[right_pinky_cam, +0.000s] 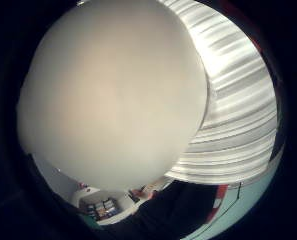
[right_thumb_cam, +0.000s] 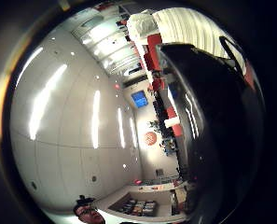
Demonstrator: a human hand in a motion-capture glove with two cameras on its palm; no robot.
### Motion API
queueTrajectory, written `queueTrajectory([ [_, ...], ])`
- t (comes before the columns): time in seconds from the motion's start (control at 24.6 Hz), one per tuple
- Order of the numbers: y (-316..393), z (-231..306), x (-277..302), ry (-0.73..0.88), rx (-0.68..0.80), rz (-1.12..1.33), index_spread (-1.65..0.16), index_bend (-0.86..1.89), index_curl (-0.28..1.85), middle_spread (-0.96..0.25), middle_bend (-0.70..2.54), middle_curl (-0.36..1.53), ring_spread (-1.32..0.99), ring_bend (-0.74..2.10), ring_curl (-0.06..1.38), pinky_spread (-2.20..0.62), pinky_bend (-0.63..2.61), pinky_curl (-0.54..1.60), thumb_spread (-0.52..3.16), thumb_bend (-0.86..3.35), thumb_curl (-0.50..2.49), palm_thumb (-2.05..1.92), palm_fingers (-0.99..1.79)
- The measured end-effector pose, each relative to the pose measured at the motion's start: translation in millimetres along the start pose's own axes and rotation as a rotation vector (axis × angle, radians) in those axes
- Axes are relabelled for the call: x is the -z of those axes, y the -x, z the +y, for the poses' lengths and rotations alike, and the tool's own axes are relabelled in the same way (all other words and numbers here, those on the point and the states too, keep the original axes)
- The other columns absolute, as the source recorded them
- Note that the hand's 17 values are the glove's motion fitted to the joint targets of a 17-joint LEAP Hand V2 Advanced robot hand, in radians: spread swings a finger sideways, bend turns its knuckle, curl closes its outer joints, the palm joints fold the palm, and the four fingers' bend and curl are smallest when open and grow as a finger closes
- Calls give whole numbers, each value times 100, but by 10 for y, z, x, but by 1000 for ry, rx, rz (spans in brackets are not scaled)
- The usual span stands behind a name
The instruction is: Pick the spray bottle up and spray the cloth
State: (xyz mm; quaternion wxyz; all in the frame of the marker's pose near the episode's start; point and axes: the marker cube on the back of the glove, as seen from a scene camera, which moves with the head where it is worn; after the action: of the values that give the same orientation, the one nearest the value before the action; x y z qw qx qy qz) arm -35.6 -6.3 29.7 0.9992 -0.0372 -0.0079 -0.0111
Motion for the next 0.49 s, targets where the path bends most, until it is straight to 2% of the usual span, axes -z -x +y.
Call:
queueTrajectory([
  [0.49, 964, 317, -229, 82, 124, 132, -9, 50, 55, 0, 60, 55, -5, 51, 46, 10, 13, 13, 113, 16, 69, 124, 82],
])
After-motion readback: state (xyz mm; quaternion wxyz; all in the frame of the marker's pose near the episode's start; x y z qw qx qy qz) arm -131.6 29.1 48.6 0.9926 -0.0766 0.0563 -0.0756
